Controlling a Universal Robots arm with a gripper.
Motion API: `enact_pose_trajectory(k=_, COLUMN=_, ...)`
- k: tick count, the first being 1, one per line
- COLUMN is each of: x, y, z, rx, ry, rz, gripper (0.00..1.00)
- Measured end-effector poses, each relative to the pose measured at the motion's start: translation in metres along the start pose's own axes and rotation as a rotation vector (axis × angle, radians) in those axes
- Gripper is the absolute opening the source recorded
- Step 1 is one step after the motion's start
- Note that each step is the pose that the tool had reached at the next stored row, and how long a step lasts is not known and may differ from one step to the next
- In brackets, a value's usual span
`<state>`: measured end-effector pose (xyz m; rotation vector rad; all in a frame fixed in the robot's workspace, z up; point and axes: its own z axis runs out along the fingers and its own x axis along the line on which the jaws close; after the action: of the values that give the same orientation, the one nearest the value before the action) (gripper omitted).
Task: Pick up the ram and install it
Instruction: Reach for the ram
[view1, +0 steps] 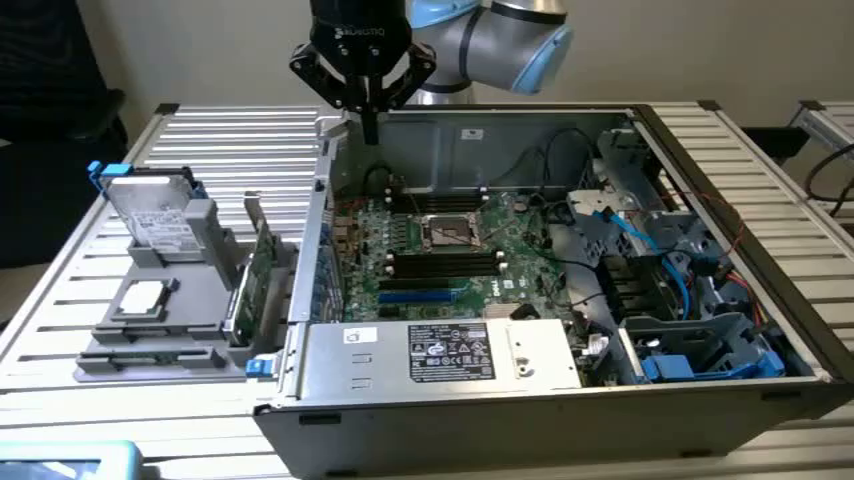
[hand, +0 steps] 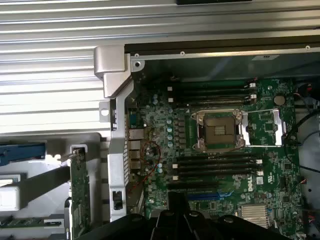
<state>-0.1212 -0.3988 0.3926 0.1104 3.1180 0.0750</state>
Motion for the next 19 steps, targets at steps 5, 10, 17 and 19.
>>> enact_pose_trajectory(k=5, x=0.000, y=0.0000, z=0.0000, rx=0.0000, ry=0.0000, rz=0.000, gripper=0.11)
enact_pose_trajectory(k=10, x=0.000, y=0.0000, z=0.0000, rx=0.0000, ry=0.0000, rz=0.000, gripper=0.11)
enact_pose_trajectory(k=17, x=0.000, y=-0.0065, z=0.0000, rx=0.0001, ry=0.0000, rz=0.000, gripper=0.11)
enact_pose_trajectory(k=19, x=-0.001, y=-0.0141, z=0.0001, rx=0.0001, ry=0.0000, rz=0.000, gripper=0.11)
